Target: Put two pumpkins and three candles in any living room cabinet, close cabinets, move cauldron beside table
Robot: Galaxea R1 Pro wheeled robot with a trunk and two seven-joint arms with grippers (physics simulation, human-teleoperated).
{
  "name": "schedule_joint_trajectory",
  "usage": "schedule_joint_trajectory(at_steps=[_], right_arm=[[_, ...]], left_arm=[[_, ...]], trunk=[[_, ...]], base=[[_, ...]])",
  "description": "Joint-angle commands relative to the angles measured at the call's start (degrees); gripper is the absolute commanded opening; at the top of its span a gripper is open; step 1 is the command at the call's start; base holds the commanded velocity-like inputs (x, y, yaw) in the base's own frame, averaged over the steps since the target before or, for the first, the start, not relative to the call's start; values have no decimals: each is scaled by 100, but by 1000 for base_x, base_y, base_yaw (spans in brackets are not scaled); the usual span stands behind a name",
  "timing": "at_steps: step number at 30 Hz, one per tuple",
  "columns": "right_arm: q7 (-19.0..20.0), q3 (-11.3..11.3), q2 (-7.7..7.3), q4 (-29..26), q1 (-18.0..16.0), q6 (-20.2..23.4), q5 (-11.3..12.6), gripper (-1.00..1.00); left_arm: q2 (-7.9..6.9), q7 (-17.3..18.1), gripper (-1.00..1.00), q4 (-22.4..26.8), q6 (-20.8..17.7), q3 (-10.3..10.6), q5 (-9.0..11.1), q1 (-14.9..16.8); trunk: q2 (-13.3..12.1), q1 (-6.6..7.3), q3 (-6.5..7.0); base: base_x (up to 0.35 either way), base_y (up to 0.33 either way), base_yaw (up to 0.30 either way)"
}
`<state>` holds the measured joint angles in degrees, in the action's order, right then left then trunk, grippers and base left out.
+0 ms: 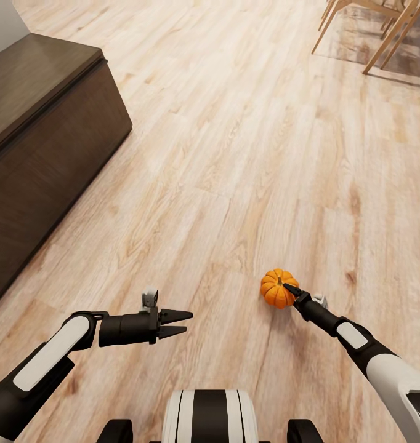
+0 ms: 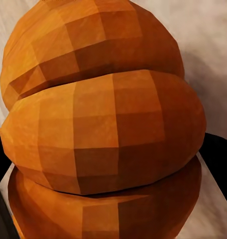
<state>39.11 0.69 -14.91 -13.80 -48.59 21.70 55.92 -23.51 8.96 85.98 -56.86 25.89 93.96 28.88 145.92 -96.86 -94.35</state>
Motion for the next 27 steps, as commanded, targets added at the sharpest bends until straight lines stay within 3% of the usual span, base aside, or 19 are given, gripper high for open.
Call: schedule_joint_trajectory(at_steps=[1, 15, 27], right_arm=[[-8, -4, -3, -1, -2, 45, 46, -100], [-4, -5, -3, -27, -2, 44, 51, -100], [264, -7, -3, -6, -2, 45, 41, -100]], left_arm=[[-4, 60, 100, 4, 0, 6, -53, 4], [-2, 41, 100, 12, 0, 13, -41, 11], [67, 9, 100, 19, 0, 13, -44, 13]], trunk=[[0, 3, 20], [-19, 39, 330], [-35, 70, 596]], base=[[0, 0, 0], [0, 0, 0], [0, 0, 0]])
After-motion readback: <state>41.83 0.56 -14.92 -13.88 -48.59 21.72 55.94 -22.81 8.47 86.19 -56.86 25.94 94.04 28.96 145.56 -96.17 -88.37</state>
